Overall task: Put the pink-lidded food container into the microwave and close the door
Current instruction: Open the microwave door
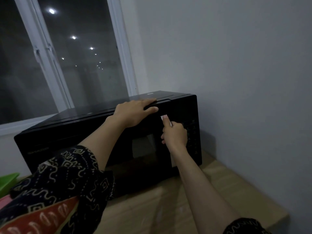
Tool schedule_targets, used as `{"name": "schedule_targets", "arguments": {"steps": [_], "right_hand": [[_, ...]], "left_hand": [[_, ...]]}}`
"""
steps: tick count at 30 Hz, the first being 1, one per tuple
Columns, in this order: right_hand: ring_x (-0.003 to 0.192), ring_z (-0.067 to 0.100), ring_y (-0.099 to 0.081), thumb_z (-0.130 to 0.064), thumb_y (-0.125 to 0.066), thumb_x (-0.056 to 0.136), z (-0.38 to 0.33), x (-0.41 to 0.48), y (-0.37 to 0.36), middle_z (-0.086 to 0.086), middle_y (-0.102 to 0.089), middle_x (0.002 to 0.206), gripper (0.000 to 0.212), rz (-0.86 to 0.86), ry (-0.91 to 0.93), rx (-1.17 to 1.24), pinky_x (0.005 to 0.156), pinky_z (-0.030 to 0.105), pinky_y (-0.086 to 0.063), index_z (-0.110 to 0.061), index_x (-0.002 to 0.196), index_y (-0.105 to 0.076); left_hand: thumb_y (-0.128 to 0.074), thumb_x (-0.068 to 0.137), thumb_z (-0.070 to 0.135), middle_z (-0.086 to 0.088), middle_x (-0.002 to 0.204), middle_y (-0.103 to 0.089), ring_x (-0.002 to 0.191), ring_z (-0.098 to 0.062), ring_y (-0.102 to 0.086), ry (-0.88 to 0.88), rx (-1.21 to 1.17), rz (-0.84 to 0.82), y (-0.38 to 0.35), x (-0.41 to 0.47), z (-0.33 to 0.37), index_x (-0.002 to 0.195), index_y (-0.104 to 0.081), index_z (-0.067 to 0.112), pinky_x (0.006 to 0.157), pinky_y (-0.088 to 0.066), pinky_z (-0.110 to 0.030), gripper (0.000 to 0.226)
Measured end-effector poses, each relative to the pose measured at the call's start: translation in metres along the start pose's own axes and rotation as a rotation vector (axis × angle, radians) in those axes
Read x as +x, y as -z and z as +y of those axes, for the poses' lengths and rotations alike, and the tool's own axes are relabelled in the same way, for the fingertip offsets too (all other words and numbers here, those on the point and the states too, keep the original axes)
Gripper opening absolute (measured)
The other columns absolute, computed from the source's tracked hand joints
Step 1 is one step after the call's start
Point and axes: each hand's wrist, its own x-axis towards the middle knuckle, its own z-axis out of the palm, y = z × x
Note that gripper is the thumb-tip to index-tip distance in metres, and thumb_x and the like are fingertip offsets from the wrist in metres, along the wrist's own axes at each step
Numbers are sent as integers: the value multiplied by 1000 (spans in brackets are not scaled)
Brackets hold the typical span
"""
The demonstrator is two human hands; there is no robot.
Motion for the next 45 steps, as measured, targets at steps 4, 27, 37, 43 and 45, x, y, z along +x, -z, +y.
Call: {"name": "schedule_targets", "arguments": {"steps": [4,27,37,43,45], "right_hand": [[72,28,-66,-50,-38,93,-3,-1,3,10,-65,71,49,-40,10,17,75,44,-56,-15,66,-58],[110,21,-46,-44,-54,89,-4,-26,11,4,-51,117,35,245,151,-90,85,30,-35,-17,110,-51],[128,20,-46,-40,-48,94,-14,-54,38,6,-50,139,48,61,109,124,94,24,-35,-17,136,-44],[110,11,-56,-37,-45,96,-34,-116,60,-10,-62,106,36,146,193,251,91,21,-40,-16,120,-61],[102,4,-55,-36,-45,96,-44,-140,64,-21,-59,95,35,181,204,316,89,19,-39,-16,118,-63]], "left_hand": [[-26,89,67,12,152,-35,135,-24,-40,-7,-1,-24,3,3,-2,141,-25,51,100,-36,-44,55],[-32,90,51,-5,99,-71,88,-25,-69,-245,260,453,-28,-13,0,107,-64,14,65,-51,-34,51],[-40,95,42,1,127,-63,122,-19,-53,-85,-77,504,-27,-53,31,128,-55,18,102,-30,-34,44],[-36,97,43,8,141,-50,136,-10,-34,-119,-261,453,3,-123,41,136,-45,28,112,-12,-32,43],[-35,97,43,9,142,-48,139,-9,-30,-125,-320,435,14,-151,39,136,-46,31,115,-8,-35,42]]}}
